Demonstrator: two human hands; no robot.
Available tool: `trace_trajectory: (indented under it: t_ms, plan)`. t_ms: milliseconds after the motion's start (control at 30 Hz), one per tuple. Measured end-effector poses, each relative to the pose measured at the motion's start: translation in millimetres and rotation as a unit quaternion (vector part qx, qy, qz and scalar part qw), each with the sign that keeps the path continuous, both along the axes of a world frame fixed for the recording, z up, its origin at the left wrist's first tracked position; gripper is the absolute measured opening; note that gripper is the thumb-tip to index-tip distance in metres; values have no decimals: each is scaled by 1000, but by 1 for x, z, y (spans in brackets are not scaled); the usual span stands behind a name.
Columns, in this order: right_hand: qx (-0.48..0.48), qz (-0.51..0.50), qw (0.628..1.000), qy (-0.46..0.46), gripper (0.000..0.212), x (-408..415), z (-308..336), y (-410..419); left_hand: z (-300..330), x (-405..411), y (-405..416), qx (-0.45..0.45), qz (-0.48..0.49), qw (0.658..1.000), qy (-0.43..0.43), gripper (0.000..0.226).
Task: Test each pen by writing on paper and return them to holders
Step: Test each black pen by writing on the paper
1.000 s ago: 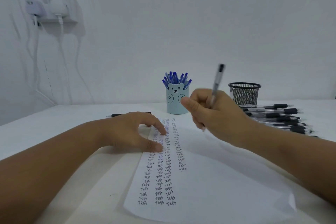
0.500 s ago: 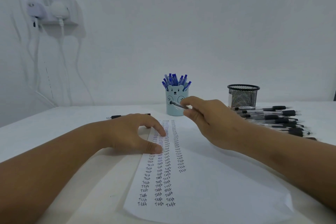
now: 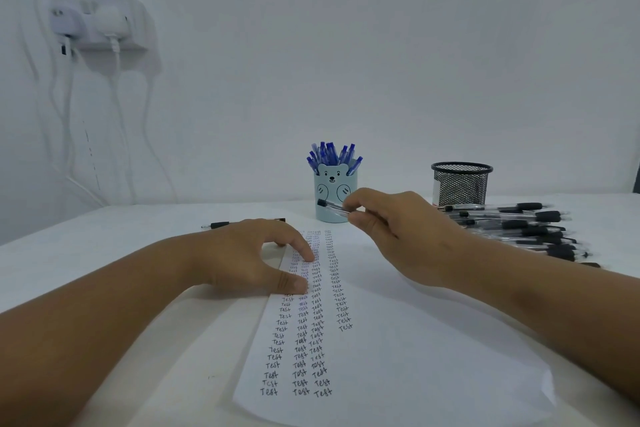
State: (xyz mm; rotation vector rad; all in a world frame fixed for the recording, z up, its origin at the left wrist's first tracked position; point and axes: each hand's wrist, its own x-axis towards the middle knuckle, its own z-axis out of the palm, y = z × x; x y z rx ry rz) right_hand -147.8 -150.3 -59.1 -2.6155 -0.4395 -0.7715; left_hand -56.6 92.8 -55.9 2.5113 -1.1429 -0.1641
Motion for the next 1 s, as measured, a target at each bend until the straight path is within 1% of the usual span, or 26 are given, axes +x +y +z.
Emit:
trace_trajectory:
  t_ms: [167,267,367,433,533,633,833,1000]
  plan:
    - [-12,3,1000,-11,19,2,5,-3,-1,1,1,-4,4,1000,5,54]
    - [-38,-38,999,2,20,6,13,-12,-2,-1,0,-19,11,1000,4,51]
    - [-49,-75,996,-21,23,5,26,-26,-3,-3,-3,-37,18,999,-10,49]
    - [-55,-106,993,-21,24,3,37,-38,-5,-3,-3,-46,15,999,-23,47]
    - [-95,-167,981,15,27,2,52,-59,-8,-4,-3,-71,9,997,-38,43]
    - [-131,-207,967,73,28,-1,59,-79,-10,-7,-6,-104,-4,993,-58,39]
    - [-123,-235,953,150,33,-10,60,-109,-14,-3,-11,-114,-5,991,-67,33]
    - [-121,-287,934,176,44,-8,56,-122,-14,-3,-12,-122,-17,990,-62,29]
